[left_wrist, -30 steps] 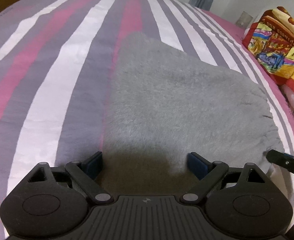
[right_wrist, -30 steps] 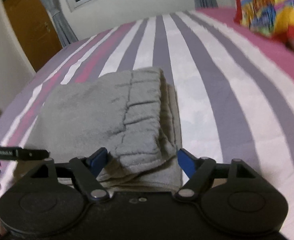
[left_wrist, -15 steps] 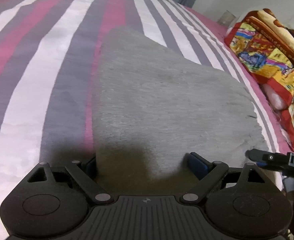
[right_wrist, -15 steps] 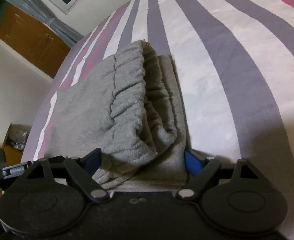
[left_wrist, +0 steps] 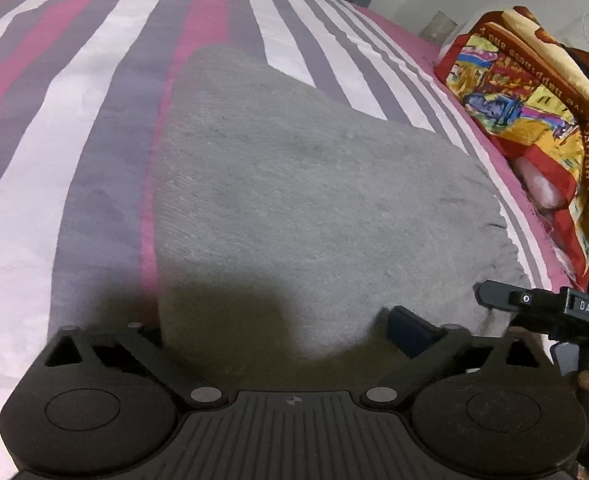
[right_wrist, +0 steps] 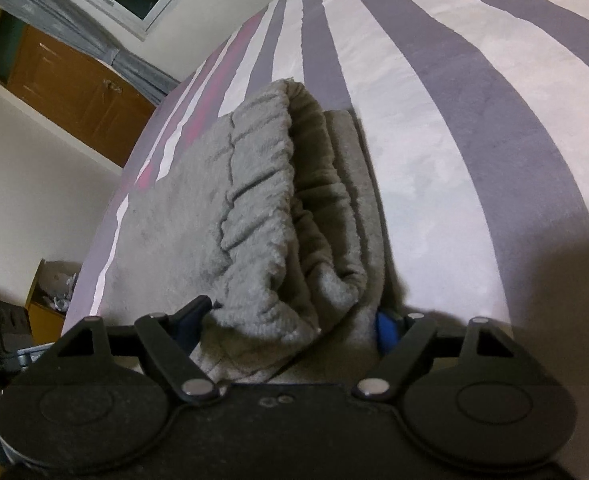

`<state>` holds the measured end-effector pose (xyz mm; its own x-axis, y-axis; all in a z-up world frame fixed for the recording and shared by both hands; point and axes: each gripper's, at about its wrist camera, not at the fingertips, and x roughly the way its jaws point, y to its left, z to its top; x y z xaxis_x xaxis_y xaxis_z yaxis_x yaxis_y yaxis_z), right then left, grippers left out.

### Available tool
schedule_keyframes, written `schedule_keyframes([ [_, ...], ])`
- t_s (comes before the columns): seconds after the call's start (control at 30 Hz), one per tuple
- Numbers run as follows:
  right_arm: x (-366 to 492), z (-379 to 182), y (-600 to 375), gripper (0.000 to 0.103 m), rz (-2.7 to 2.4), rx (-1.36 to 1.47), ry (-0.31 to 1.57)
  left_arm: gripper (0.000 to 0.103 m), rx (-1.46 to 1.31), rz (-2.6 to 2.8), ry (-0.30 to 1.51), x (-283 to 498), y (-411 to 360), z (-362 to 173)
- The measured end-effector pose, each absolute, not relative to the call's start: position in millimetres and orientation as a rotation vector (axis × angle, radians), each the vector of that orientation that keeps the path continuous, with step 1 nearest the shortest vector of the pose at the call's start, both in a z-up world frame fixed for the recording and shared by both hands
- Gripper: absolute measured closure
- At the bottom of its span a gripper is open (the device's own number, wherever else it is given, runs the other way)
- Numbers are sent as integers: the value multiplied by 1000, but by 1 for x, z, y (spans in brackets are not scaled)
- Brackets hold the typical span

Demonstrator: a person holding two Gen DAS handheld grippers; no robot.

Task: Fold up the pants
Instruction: 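Grasp the waistband end with the right gripper while the left gripper grasps the fabric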

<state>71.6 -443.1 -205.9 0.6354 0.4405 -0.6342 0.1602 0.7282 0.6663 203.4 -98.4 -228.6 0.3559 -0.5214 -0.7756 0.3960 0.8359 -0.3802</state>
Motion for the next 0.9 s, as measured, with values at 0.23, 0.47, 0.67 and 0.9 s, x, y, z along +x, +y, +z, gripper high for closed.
schedule_keyframes([
  [0.23, 76, -207, -441, 22, 196, 754, 887, 0, -220, -636, 1036, 205, -84, -230],
  [0.47, 71, -209, -448, 26, 216, 764, 887, 0, -626, -660, 1058, 219, -37, -250],
  [0.67, 67, -210, -457, 38, 292, 865, 840, 17, -636, -735, 1084, 218, -42, -249],
  [0.9, 89, -223, -454, 36, 300, 862, 860, 28, -454, -714, 1073, 225, -75, -251],
])
